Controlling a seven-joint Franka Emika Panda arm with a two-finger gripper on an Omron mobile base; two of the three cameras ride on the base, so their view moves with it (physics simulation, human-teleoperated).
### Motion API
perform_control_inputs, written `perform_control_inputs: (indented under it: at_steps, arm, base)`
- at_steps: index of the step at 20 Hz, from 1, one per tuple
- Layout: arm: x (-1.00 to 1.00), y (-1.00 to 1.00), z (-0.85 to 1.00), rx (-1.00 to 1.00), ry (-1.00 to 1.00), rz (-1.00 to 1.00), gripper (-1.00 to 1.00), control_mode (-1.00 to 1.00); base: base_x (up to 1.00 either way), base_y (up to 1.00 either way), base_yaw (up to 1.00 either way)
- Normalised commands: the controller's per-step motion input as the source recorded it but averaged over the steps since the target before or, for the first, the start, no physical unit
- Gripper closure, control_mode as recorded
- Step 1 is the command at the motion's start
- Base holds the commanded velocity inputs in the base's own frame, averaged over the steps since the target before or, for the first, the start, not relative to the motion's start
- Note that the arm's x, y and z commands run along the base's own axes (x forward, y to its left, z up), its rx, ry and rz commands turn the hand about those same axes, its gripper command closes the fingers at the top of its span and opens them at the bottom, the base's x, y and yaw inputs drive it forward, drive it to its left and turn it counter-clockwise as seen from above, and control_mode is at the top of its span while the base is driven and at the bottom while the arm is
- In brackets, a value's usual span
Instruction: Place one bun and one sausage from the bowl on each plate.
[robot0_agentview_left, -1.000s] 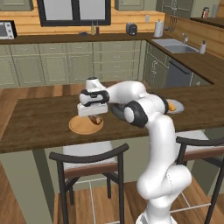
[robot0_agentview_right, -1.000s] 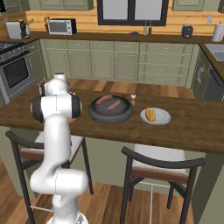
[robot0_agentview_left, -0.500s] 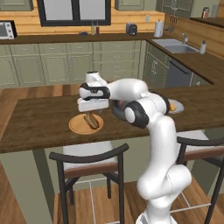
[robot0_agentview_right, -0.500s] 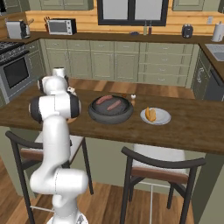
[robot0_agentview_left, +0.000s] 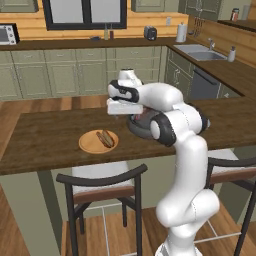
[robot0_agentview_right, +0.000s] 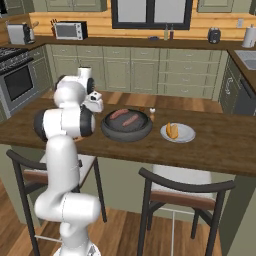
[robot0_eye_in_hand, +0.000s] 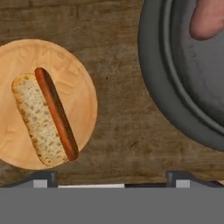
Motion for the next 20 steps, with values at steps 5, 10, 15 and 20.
perform_control_inputs:
  at_steps: [5, 10, 15, 20]
  arm:
    - [0.05, -0.93, 0.00, 0.04, -0.01, -0.16, -1.00, -1.00]
    - [0.64, -0.72, 0.03, 0.00, 0.00, -0.14, -1.00, -1.00]
    - [0.89, -0.45, 0.04, 0.00, 0.00, -0.03, -1.00, -1.00]
    - [0.73, -0.17, 0.00, 0.00, 0.01, 0.00, -1.00, -1.00]
  base:
    - [0.00, 0.00, 0.00]
    - [0.00, 0.00, 0.00]
    - [0.00, 0.00, 0.00]
    - [0.00, 0.00, 0.00]
